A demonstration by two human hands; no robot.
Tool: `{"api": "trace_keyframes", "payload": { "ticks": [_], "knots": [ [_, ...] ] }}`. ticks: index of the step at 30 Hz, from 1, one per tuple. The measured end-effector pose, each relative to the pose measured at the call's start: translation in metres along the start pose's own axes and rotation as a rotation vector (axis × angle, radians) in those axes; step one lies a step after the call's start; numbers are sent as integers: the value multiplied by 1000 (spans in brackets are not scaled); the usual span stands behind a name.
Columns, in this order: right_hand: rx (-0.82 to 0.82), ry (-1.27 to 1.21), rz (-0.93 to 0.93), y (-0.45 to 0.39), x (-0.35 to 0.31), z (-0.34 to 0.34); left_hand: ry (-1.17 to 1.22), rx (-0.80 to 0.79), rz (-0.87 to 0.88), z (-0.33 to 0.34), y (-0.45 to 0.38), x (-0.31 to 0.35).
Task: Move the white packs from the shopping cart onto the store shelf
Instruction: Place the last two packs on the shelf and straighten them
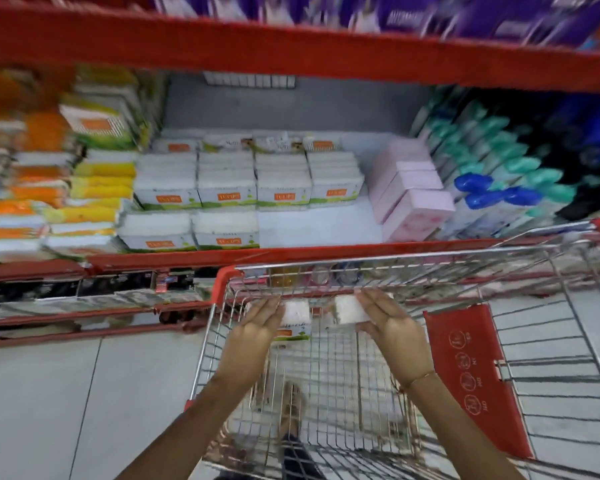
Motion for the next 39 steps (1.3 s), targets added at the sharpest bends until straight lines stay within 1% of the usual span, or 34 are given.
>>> {"api": "trace_keyframes", "payload": {
  "ticks": [3, 7, 11, 13, 18, 20, 24, 28, 30, 31, 33, 34, 35, 36, 37, 39],
  "knots": [
    [91, -21, 19, -28, -3, -29, 62, 81, -36, -33, -27, -1],
    [211, -10, 12, -67, 0, -51, 45, 191, -31, -69, -71, 4],
    [227, 27, 29, -104, 10, -45, 18, 241, -26, -81, -112, 7],
    [198, 40, 27, -120, 13, -36, 7, 215, -25, -78, -128, 9],
    [66, 39, 25, -142, 31, 2, 35, 123, -11, -53, -148, 13],
    [25, 58, 10, -147, 36, 12, -10, 99, -16, -44, -154, 9],
    [-62, 38, -5, -151, 36, 29, -114, 22, 42, -25, -155, 4],
    [-84, 59, -32, -150, 29, 40, -245, -41, 117, -13, -153, -2],
    [-96, 98, -43, -148, 30, 45, -296, -47, 168, -10, -150, 1],
    [-93, 138, -46, -147, 29, 46, -312, -30, 199, -9, -147, 1],
    [-36, 188, -34, -145, 25, 41, -318, 51, 241, -12, -141, -3],
    [-22, 160, -22, -142, 18, 39, -281, 109, 229, -17, -136, -8],
    [-3, 108, 0, -139, 7, 35, -188, 200, 203, -27, -127, -15],
    [31, 15, 49, -135, -2, 30, -78, 295, 155, -41, -117, -24],
    [108, -74, 130, -133, -9, 20, 48, 392, 75, -57, -106, -35],
    [268, -270, 351, -124, -29, 8, 323, 528, -211, -91, -76, -74]
  ]
}}
Point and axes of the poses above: each hand's wrist, its own y-axis away from the middle knuckle, its own z-axis out of the palm, x = y × z, the point moved 10 cm from there along -y, towards the middle knuckle, and after that the axes turned 9 degrees about x, right-handed, at the moved point
